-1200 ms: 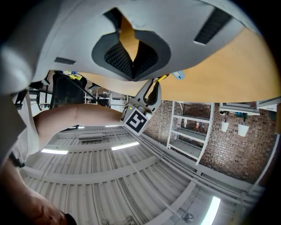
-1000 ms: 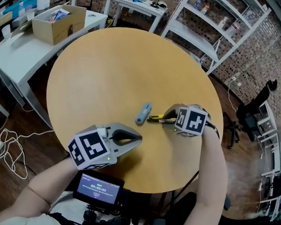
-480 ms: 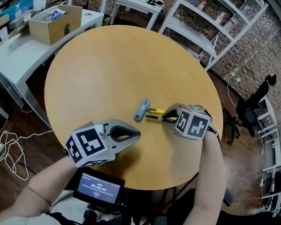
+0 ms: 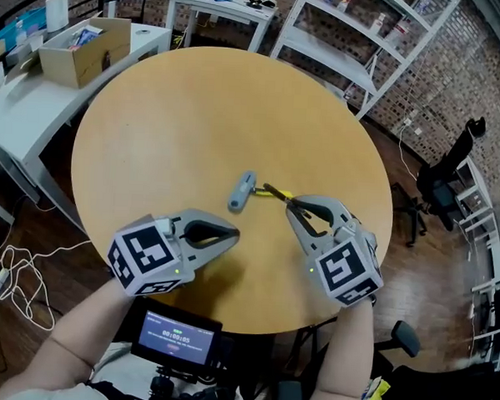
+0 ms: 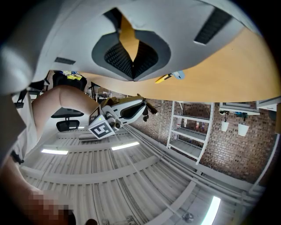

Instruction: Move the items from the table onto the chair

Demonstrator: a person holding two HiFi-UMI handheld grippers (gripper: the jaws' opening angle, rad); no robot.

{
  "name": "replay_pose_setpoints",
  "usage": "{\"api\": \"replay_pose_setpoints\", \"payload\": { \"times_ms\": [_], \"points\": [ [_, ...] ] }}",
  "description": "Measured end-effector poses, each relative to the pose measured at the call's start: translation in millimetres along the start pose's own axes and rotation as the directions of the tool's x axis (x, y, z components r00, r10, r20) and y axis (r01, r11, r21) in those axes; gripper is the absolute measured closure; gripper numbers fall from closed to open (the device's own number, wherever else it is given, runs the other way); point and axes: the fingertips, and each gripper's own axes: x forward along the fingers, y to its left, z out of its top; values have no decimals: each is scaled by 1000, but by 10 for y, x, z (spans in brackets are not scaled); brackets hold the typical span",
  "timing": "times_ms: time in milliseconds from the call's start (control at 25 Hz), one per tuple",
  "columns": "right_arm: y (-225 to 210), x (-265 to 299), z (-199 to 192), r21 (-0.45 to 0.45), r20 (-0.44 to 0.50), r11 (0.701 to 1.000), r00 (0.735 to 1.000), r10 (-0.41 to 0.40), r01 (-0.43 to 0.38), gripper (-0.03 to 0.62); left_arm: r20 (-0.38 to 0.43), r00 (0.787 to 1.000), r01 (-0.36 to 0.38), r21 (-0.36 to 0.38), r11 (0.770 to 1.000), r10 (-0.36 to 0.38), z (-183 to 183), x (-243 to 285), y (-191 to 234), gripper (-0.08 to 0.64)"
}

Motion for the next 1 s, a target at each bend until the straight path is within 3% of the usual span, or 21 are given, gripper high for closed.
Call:
{"api": "replay_pose_setpoints", "payload": {
  "times_ms": [80, 160, 320, 480, 1000],
  "points": [
    [-74, -113, 78, 198, 120, 980, 992, -44, 20, 545, -3, 1000, -2, -1, 1000, 2, -6, -7, 8, 555],
    [-160, -216, 110, 378, 226, 926, 969, -102, 9, 545, -3, 1000, -3, -3, 1000, 3, -9, -11, 9, 555],
    [-245, -363, 12, 581, 308, 814, 930, -201, -16, 545, 9, 1000, 3, -5, 1000, -3, -16, -5, -3, 555],
    [-211, -473, -60, 644, 322, 765, 915, -244, -23, 546, 3, 1000, -8, -8, 1000, 8, -20, -23, 10, 555],
    [-116, -802, -173, 686, 378, 726, 877, -297, -49, 546, 18, 999, 32, 10, 999, -32, 36, 169, -204, 554]
  ]
}}
